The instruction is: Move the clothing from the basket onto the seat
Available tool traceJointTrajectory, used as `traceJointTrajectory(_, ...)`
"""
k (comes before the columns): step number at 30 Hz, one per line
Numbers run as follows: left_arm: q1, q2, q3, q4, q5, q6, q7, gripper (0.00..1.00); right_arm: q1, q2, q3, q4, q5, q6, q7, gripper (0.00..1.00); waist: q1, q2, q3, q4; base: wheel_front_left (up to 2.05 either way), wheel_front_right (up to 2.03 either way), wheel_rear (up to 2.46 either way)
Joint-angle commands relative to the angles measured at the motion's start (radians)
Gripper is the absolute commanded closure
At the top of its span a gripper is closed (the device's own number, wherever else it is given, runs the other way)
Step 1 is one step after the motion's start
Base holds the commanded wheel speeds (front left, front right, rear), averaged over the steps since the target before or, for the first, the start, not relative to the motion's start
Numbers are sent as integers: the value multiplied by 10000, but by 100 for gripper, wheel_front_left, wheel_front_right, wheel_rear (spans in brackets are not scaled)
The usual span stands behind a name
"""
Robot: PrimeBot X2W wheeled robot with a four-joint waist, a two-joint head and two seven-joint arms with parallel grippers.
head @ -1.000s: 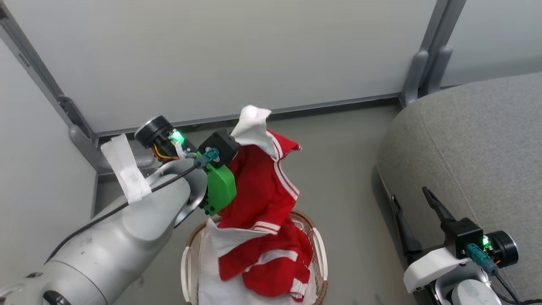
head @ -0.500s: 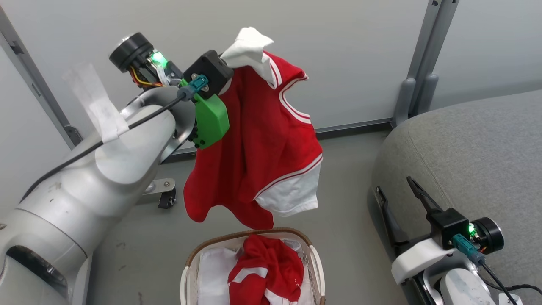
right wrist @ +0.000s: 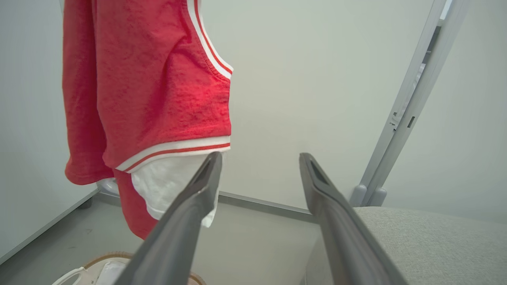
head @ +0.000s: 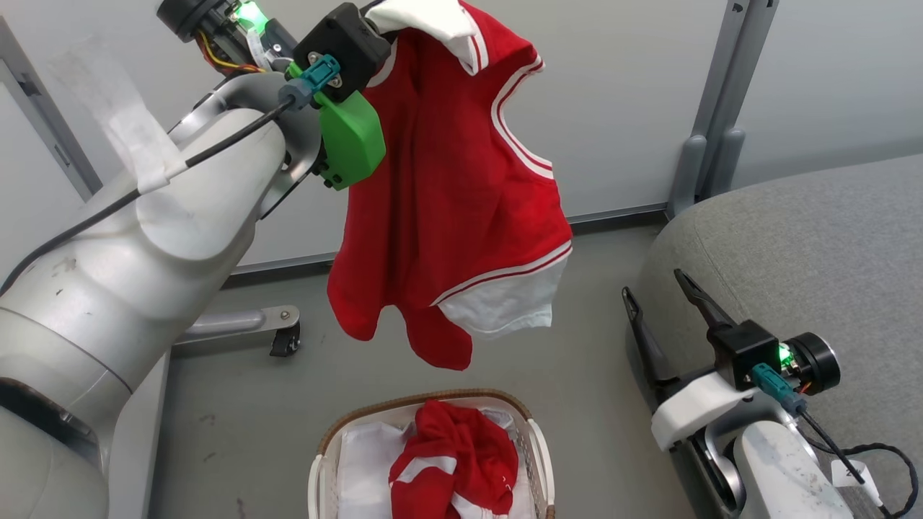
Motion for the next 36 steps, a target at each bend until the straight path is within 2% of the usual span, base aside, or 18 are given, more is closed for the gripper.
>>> traceJointTrajectory(1, -197, -5, -7, -39, -89, 24, -92, 100, -184, -37, -22, 109, -41, -7, -53, 0, 1, 0, -11, 69, 0, 0, 0)
traceJointTrajectory(6, -285, -102, -41, -98, -100, 24, -224, 100, -760, -49, 595, 871, -162, -7, -51, 0, 1, 0, -20, 206, 0, 0, 0)
traceJointTrajectory(12, -315, -271, -68, -282, -99, 24, -341, 100, -1554, -372, 1315, 1857, 20, -7, -53, 0, 1, 0, 2, 340, 0, 0, 0)
traceJointTrajectory(18, -386, -474, -137, -566, -24, 24, -450, 100, -2328, -816, 2576, 2811, 694, -8, -51, 0, 1, 0, 47, 544, 0, 0, 0)
traceJointTrajectory(24, -430, -629, -148, -864, 45, 27, -476, 100, -3138, -1306, 4398, 3595, 1738, -8, -53, 0, 1, 0, 91, 773, 0, 0, 0)
traceJointTrajectory(31, -274, -800, -157, -1171, 78, 56, -513, 100, -3851, -1545, 5625, 3815, 2754, -8, -53, 0, 1, 0, 135, 995, 0, 0, 0)
traceJointTrajectory(36, -193, -875, -186, -1308, 77, 56, -509, 100, -4193, -1577, 5983, 3952, 3201, -8, -53, 0, 1, 0, 156, 1134, 0, 0, 0)
